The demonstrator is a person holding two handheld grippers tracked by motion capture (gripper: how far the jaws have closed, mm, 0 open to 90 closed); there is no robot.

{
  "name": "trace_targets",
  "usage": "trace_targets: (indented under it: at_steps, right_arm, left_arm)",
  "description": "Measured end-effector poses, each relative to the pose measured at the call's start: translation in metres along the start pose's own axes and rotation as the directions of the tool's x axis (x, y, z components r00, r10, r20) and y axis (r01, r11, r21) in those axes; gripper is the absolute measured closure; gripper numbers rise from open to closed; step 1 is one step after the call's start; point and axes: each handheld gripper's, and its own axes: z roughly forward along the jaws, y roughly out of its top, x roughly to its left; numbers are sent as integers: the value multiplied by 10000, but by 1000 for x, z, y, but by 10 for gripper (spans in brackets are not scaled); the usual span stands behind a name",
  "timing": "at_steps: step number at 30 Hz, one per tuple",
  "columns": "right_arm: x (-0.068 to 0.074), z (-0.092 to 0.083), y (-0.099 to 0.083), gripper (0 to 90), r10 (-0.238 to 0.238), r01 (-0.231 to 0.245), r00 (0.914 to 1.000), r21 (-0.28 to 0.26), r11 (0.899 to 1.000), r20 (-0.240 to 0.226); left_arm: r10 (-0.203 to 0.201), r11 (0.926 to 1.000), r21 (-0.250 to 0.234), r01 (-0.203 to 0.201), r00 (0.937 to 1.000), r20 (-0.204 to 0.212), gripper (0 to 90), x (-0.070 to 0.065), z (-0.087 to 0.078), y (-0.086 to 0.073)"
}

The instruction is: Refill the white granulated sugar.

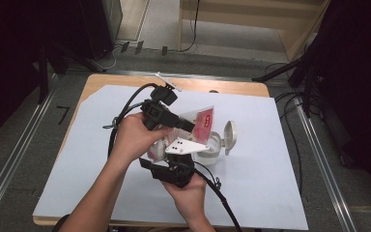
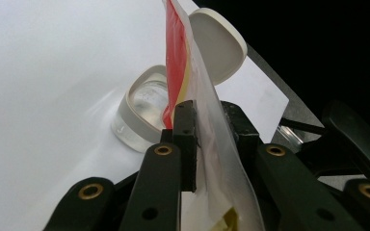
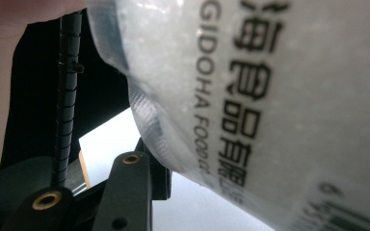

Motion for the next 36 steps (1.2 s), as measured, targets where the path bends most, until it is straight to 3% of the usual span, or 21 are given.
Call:
trace_targets:
  at_steps: [36]
  right_arm:
    - [1,1,0,629,-9,10,10000,-50,10000,86]
  left_arm:
    - [51,10000,-31,-51,10000,10,791,-2,0,0]
